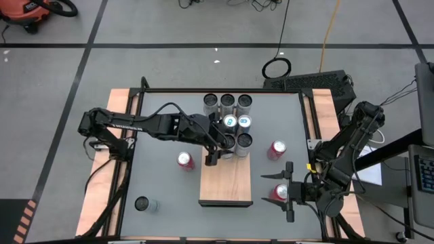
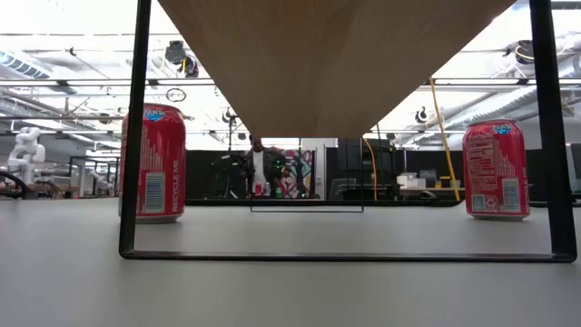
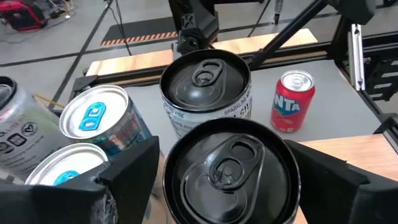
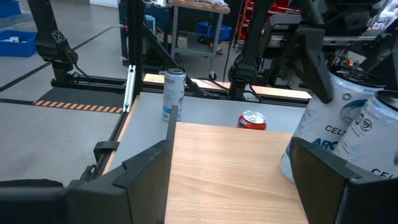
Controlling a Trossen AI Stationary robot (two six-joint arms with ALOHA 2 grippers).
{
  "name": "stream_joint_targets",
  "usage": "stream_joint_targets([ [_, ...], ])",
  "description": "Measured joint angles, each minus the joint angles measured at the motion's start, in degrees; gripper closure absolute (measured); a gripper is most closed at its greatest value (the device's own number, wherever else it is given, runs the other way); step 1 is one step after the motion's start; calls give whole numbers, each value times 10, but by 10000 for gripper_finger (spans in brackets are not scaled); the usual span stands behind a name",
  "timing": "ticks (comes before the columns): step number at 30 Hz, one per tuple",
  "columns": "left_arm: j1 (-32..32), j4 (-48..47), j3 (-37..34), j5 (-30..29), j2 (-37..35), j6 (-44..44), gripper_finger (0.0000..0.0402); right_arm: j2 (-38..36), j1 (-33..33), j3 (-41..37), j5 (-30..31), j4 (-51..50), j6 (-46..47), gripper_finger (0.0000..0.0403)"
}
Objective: Place canned beverage on shelf
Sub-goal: Put the top white blue soda can on the shelf aligned with the other white blue soda can, then put the white blue soda can on the shelf aligned with the other white blue soda cans
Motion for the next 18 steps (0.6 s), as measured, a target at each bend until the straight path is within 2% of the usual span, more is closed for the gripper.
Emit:
stream_joint_targets([
  [7,-13,13,0,-12,-14,9,75,0,0,0,-10,-1,5,136],
  [14,-52,7,0,-109,-67,9,75,0,0,0,-10,-8,5,136],
  [18,-88,-13,1,-120,-102,-13,75,0,0,0,-10,-12,5,136],
])
